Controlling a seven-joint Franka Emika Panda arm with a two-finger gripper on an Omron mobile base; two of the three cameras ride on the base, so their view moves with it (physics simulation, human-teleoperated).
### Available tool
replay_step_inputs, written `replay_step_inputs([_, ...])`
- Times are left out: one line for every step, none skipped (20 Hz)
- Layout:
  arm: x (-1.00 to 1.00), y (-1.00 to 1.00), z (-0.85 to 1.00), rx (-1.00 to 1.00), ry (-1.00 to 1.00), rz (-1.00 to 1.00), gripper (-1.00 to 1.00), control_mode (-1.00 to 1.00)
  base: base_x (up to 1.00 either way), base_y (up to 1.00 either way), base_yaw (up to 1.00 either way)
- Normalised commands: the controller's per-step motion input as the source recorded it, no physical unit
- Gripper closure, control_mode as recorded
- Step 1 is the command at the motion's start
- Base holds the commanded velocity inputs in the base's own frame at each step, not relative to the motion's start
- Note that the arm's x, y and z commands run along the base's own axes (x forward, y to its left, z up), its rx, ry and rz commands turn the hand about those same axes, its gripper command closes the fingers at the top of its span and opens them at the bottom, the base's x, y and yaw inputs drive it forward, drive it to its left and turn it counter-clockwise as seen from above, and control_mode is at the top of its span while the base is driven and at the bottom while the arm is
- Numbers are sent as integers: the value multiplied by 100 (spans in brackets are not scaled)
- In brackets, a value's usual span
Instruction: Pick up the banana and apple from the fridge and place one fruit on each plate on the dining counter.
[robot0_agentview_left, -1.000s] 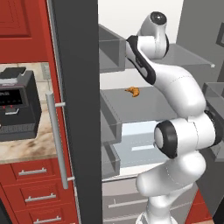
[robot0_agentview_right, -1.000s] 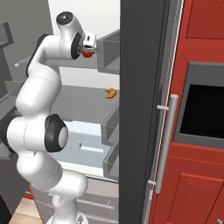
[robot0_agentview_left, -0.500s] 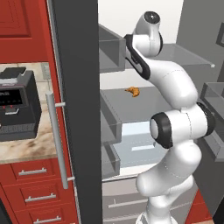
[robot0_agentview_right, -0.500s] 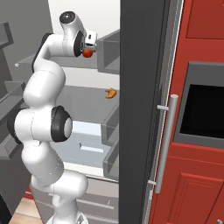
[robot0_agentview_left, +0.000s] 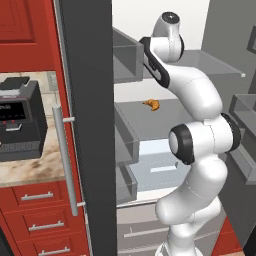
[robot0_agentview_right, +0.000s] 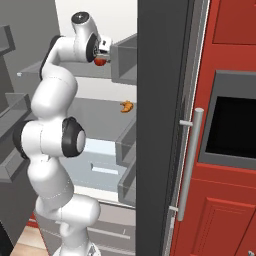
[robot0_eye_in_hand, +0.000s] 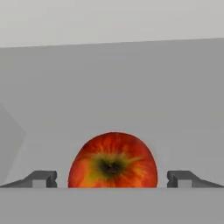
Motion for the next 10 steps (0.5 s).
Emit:
replay_step_inputs([0, 0, -19, 0, 13, 0, -100, -100, 0, 0, 0])
replay_step_inputs([0, 0, -9, 0, 12, 0, -100, -100, 0, 0, 0])
replay_step_inputs([0, 0, 0, 0, 7, 0, -100, -100, 0, 0, 0])
replay_step_inputs([0, 0, 0, 0, 5, 0, -100, -100, 0, 0, 0])
replay_step_inputs([0, 0, 0, 0, 4, 0, -100, -100, 0, 0, 0])
replay_step_inputs([0, 0, 0, 0, 3, 0, -100, -100, 0, 0, 0])
replay_step_inputs([0, 0, 0, 0, 3, 0, -100, -100, 0, 0, 0])
replay_step_inputs([0, 0, 0, 0, 0, 0, -100, -100, 0, 0, 0])
replay_step_inputs([0, 0, 0, 0, 0, 0, -100, -100, 0, 0, 0])
replay_step_inputs([0, 0, 0, 0, 0, 0, 100, -100, 0, 0, 0])
